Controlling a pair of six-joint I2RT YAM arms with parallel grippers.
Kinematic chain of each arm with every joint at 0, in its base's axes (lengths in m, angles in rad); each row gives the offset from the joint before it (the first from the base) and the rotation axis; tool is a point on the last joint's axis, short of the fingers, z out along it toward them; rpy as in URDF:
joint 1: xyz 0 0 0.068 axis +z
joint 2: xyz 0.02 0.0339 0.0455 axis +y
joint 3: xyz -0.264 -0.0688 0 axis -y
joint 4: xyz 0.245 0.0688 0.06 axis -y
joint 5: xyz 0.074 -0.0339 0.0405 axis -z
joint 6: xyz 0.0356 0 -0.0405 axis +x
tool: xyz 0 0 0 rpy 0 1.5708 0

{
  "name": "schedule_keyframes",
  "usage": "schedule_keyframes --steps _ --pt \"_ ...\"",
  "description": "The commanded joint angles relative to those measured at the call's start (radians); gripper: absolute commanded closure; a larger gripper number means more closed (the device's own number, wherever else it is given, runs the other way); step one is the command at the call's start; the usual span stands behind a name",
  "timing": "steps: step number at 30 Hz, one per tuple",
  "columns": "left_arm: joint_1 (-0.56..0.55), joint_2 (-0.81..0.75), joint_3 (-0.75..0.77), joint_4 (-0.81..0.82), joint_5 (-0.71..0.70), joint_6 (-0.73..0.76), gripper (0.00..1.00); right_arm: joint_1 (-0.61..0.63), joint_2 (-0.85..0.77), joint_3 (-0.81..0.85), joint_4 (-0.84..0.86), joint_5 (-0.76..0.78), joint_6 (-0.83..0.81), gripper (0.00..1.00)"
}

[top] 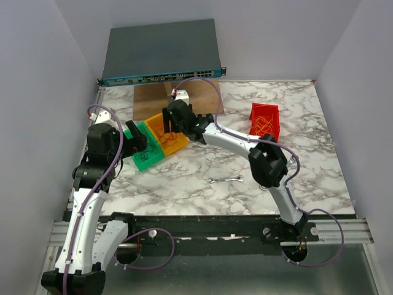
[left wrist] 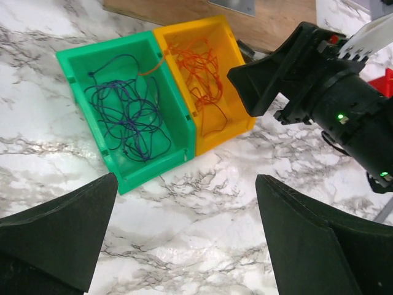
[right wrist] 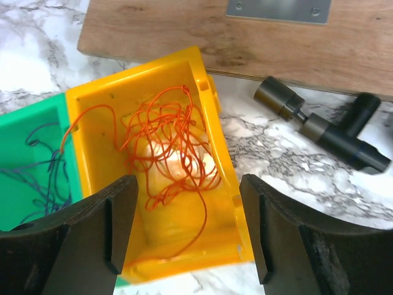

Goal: Untangle the cables

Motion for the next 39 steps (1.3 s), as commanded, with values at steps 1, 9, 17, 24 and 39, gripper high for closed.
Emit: schedule_keyframes --steps 1,9,17,24,39 --pt "0.007 0.001 -0.005 0.024 0.129 0.023 0.01 0.001 -0.169 -0.093 0.017 -0.035 -0.017 0.26" --pt "0.006 -0.001 -0.046 0.1 0.287 0.008 0.01 -0.011 -0.385 -0.335 0.043 -0.113 -0.026 0.29" --pt "-0.16 -0.06 -0.165 0.215 0.112 -0.087 0.02 -0.292 -0.738 -0.814 0.26 -0.491 0.16 0.26" --pt "-0.31 -0.074 -0.293 0.316 -0.125 -0.096 0.01 -0.464 -1.067 -1.111 0.277 -0.364 0.044 0.22" --pt "-0.323 -0.228 -0.743 1.097 -0.522 0.354 0.01 -0.505 -1.551 -1.875 1.146 0.021 -0.454 0.19"
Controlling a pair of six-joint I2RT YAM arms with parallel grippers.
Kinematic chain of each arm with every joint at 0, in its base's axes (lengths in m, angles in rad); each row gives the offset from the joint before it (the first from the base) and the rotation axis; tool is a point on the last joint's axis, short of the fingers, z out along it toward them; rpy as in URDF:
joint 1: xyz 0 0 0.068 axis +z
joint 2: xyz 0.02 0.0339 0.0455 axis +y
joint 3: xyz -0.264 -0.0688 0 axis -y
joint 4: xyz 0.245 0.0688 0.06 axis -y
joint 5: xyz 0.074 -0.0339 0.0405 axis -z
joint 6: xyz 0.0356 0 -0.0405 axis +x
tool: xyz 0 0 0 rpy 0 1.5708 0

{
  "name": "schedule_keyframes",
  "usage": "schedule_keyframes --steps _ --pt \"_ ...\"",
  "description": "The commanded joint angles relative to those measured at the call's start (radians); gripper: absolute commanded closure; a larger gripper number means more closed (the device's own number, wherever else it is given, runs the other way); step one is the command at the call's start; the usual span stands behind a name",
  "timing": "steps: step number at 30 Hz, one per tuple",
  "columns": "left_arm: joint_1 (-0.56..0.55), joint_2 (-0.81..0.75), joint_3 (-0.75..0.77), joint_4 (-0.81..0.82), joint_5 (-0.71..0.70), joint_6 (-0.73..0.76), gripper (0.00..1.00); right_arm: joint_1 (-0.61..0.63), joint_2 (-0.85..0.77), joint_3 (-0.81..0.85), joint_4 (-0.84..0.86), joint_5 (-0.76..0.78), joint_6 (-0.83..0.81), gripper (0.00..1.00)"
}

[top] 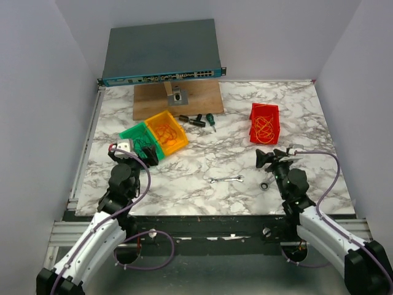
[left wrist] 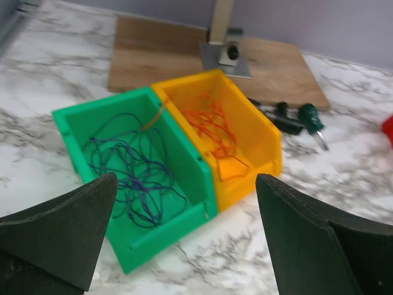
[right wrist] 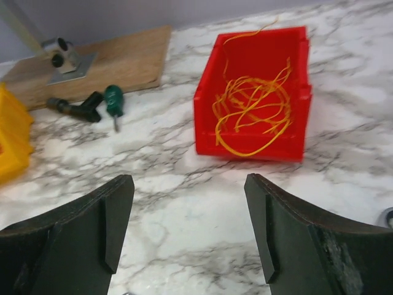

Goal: Untangle the cables

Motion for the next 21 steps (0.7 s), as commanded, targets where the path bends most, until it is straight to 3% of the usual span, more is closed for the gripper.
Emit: schedule_keyframes --steps 1,3,6,9,11,13,15,17,19,21 --pt "0.001 0.156 -0.087 0.437 -0.21 0.255 0.01 -0.003 0.062 -0.023 0.339 0.162 -0.351 0.14" --pt "0.03 0.255 -0.097 0.548 -0.224 0.302 0.01 -0.005 0.164 -0.046 0.46 0.16 -0.394 0.06" --pt "0.17 0.39 -0.125 0.685 -0.058 0.258 0.02 -0.019 0.446 -0.05 0.758 0.247 -0.376 0.06" --pt "0.31 0.544 -0.175 0.929 0.083 0.21 0.04 -0.038 0.76 -0.043 1.045 0.259 -0.379 0.06" --pt "0.35 0.568 -0.139 0.885 0.166 0.214 0.07 -0.052 0.917 -0.025 1.161 0.275 -0.375 0.06" --pt "0.377 0.619 -0.097 0.882 0.211 0.233 0.17 -0.072 0.999 -0.003 1.186 0.259 -0.357 0.06" --pt "0.398 0.649 -0.07 0.874 0.263 0.256 0.22 -0.123 0.963 0.016 1.087 0.179 -0.31 0.06" --pt "0.431 0.759 -0.093 1.045 0.254 0.252 0.21 -0.189 0.94 0.059 0.944 0.106 -0.242 0.06" --pt "0.433 0.855 -0.093 1.153 0.256 0.274 0.23 -0.192 0.989 0.084 0.979 0.098 -0.264 0.06" --pt "0.432 0.825 -0.061 1.027 0.251 0.255 0.25 -0.197 0.957 0.116 0.87 0.114 -0.233 0.05"
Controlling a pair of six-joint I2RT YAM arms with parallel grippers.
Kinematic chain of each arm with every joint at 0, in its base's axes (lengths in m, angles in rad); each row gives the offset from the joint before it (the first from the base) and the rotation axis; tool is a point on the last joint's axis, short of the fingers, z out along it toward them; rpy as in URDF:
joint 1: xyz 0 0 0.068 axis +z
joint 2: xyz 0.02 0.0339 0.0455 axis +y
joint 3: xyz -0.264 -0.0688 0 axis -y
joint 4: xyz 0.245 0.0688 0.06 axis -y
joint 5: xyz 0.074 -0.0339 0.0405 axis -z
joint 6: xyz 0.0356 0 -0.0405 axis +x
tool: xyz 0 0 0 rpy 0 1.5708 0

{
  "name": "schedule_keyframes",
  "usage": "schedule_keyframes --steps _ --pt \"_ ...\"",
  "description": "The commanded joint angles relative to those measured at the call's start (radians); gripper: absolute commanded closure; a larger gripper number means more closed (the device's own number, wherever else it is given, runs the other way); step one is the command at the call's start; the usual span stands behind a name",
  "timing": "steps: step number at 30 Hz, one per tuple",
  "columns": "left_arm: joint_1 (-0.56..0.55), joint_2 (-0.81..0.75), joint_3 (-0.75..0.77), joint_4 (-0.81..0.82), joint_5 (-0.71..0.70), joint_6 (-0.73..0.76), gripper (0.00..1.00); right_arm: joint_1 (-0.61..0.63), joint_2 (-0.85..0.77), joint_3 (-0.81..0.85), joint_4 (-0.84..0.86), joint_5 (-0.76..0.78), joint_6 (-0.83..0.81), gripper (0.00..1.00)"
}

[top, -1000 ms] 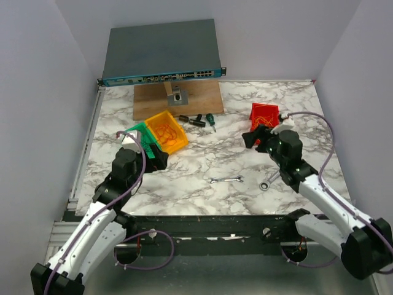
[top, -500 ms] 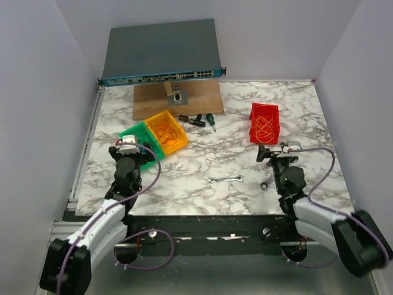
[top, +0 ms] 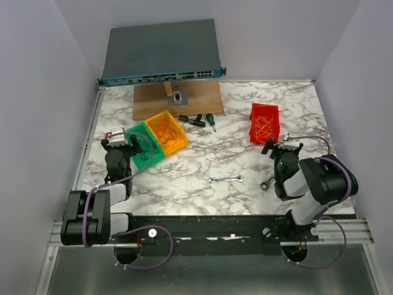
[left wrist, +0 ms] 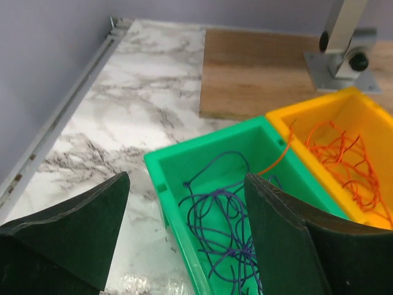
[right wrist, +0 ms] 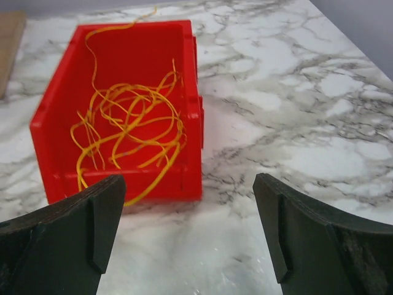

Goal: Untangle the cables

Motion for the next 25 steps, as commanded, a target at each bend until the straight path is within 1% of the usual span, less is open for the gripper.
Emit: schedule_keyframes --steps 1,2,3,5,6,7,8,9,11,25 --pt "0.01 0.067 0.022 0.115 0.074 0.025 0.24 -0.019 -0.016 0.073 -0.046 -0.02 0.072 0.05" --pt "0.01 0.063 0.028 0.096 0.087 0.03 0.14 -0.032 -0.004 0.087 -0.052 -0.003 0.085 0.04" --pt "0.011 0.051 0.043 0.043 0.096 0.027 0.02 -0.045 0.002 0.101 -0.066 -0.004 0.101 0.03" --pt "0.011 0.069 0.047 0.072 0.153 0.054 0.02 -0.079 -0.019 0.117 -0.142 -0.04 0.138 0.05" --pt "0.011 0.058 0.061 0.018 0.181 0.06 0.01 -0.082 -0.02 0.115 -0.137 -0.042 0.137 0.05" --pt "0.011 0.061 0.061 0.025 0.182 0.062 0.01 -0.082 -0.013 0.111 -0.115 -0.045 0.132 0.05" --pt "0.01 0.068 0.053 0.057 0.18 0.061 0.01 -0.082 -0.01 0.107 -0.101 -0.045 0.127 0.02" --pt "0.011 0.062 0.061 0.026 0.182 0.061 0.01 -0.082 -0.014 0.107 -0.107 -0.045 0.128 0.0" --pt "0.011 0.067 0.057 0.048 0.181 0.063 0.01 -0.082 -0.014 0.105 -0.101 -0.045 0.125 0.0" --pt "0.01 0.065 0.058 0.039 0.181 0.062 0.02 -0.082 -0.013 0.105 -0.101 -0.045 0.123 0.0"
